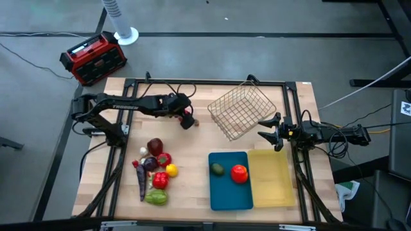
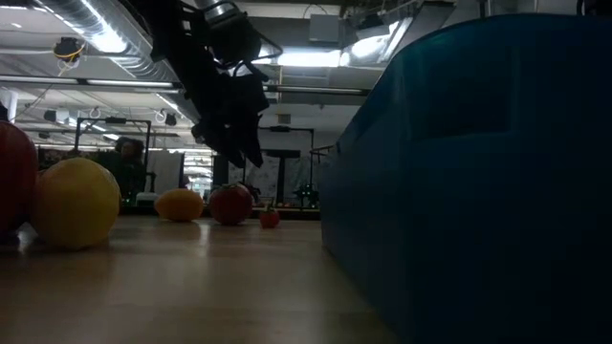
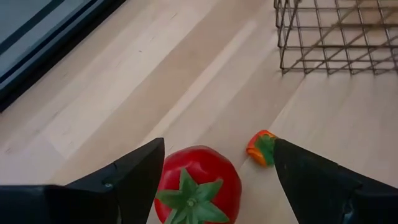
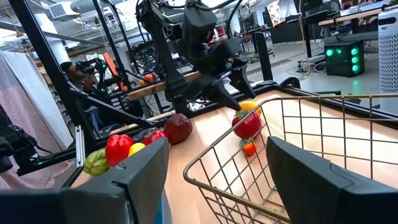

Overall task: Sort produce into baskets
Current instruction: Put the top red tomato into the blue bin

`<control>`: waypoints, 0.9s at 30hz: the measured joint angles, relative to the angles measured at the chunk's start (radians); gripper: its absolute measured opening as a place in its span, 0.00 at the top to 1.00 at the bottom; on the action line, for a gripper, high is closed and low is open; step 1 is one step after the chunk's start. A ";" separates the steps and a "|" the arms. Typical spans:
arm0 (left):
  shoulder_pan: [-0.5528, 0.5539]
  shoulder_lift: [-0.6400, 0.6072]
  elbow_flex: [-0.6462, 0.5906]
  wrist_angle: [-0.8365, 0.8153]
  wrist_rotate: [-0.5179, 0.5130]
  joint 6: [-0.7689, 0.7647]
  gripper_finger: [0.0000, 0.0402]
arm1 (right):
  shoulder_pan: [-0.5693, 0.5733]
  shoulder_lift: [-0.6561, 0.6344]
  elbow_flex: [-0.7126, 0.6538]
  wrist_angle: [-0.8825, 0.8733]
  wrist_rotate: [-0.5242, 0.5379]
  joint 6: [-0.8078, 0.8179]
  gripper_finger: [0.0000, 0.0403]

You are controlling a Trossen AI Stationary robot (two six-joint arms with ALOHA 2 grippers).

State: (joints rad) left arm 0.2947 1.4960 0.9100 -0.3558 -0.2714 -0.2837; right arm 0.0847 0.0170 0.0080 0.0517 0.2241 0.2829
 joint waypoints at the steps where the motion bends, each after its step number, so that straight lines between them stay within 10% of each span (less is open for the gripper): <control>1: 0.000 0.000 0.000 -0.004 0.003 0.017 0.26 | 0.000 0.000 0.000 0.000 0.000 0.000 0.33; 27: -0.007 0.001 0.000 -0.083 0.008 0.202 0.00 | 0.000 0.000 0.000 0.000 0.000 0.000 0.33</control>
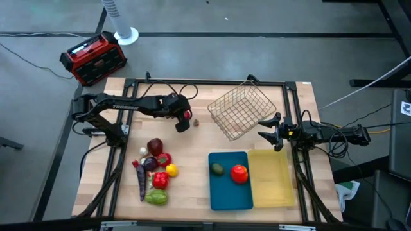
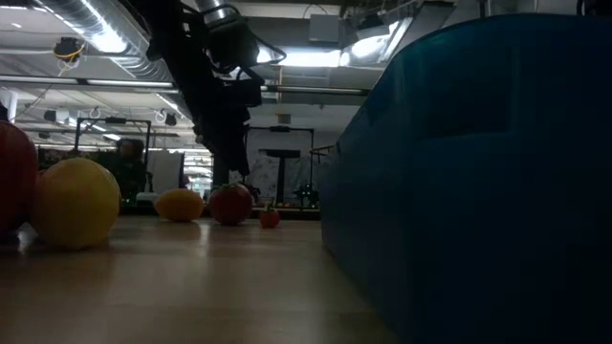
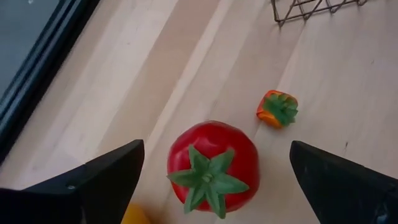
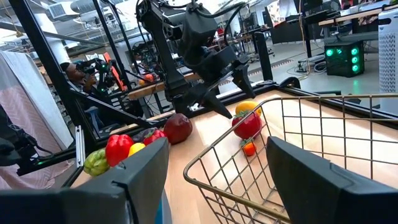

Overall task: Sort produce into baskets
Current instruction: Put the top red tomato into the blue bin

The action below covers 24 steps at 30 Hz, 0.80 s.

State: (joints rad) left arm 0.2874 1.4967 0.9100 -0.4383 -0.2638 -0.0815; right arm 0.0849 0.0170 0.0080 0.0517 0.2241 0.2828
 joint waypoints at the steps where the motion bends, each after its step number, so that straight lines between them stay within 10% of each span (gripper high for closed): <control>1: -0.001 0.000 0.000 0.001 0.000 -0.013 0.00 | 0.000 0.000 0.000 0.000 0.000 0.000 0.33; 24: 0.069 0.133 -0.039 0.073 0.012 -0.045 0.00 | 0.000 0.000 0.000 0.000 0.000 0.000 0.33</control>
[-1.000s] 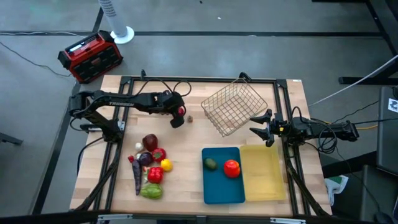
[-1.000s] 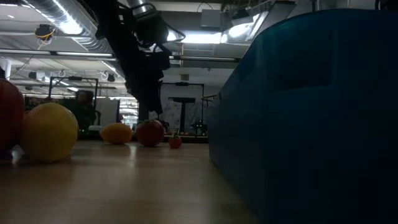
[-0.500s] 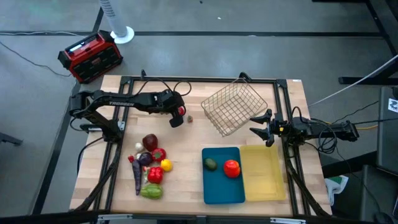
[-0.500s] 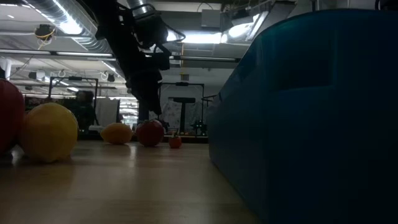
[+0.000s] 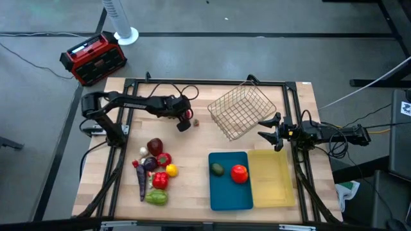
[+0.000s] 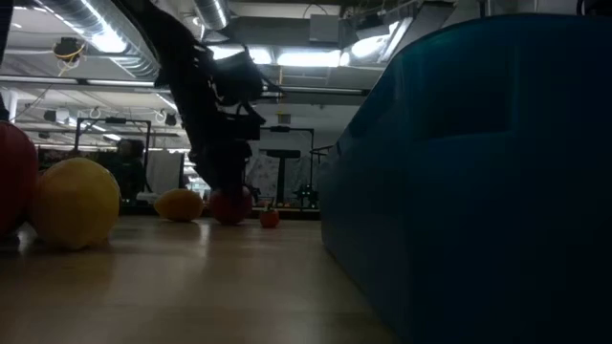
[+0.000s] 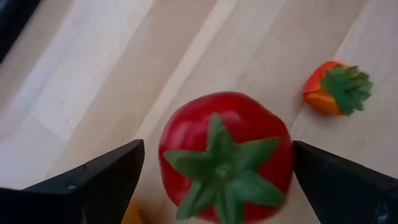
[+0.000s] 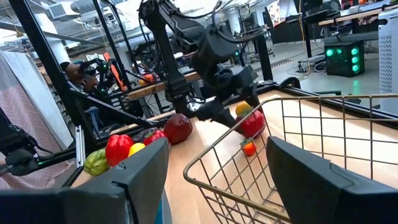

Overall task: Sort produce into baskets
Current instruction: Put the top red tomato into the blue bin

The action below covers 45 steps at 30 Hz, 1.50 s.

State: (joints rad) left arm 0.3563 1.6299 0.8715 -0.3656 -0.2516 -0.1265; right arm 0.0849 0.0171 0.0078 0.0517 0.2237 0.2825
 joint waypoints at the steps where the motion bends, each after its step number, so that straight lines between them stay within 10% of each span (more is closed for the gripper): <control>1: 0.002 0.009 0.000 0.008 0.000 0.000 0.00 | 0.000 0.000 0.000 0.000 0.000 0.000 0.33; 16: -0.017 0.032 0.025 0.011 0.001 -0.029 0.27 | 0.000 0.000 0.000 0.000 0.000 -0.001 0.33; 32: -0.287 -0.027 0.227 0.118 0.221 -0.239 0.21 | 0.000 0.000 0.000 0.000 0.000 -0.001 0.33; 45: -0.582 0.015 0.228 0.417 0.112 -0.447 0.21 | 0.000 0.000 0.000 0.000 0.000 0.000 0.33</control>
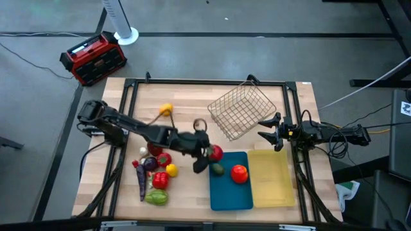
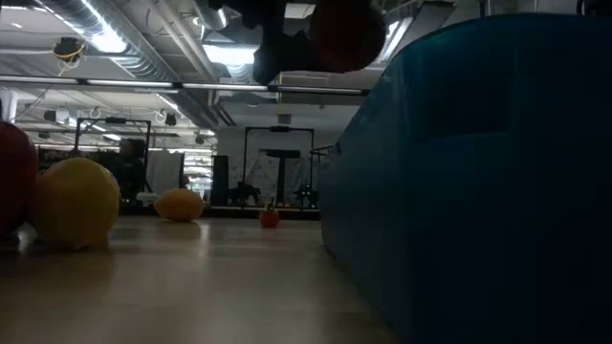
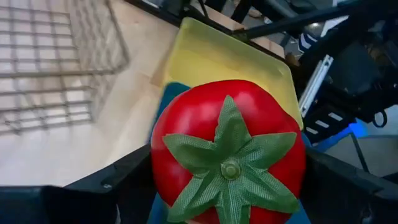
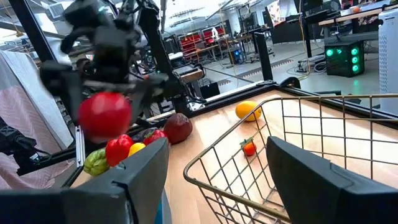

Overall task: Sort produce into baskets
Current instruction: Put the top red tomato into the blue bin

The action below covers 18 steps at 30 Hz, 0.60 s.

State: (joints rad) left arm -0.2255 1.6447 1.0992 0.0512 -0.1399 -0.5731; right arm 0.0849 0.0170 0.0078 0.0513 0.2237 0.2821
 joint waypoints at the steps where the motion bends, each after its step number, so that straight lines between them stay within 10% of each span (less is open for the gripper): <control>1: -0.016 0.019 0.000 0.037 -0.007 -0.002 0.21 | 0.000 0.000 0.000 0.000 0.000 0.000 0.33; 18: -0.101 0.270 0.000 0.294 -0.017 -0.009 0.21 | 0.000 0.000 0.000 0.001 0.000 0.000 0.33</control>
State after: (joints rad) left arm -0.3268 1.9143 1.0988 0.3450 -0.1570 -0.5817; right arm 0.0846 0.0170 0.0078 0.0521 0.2234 0.2822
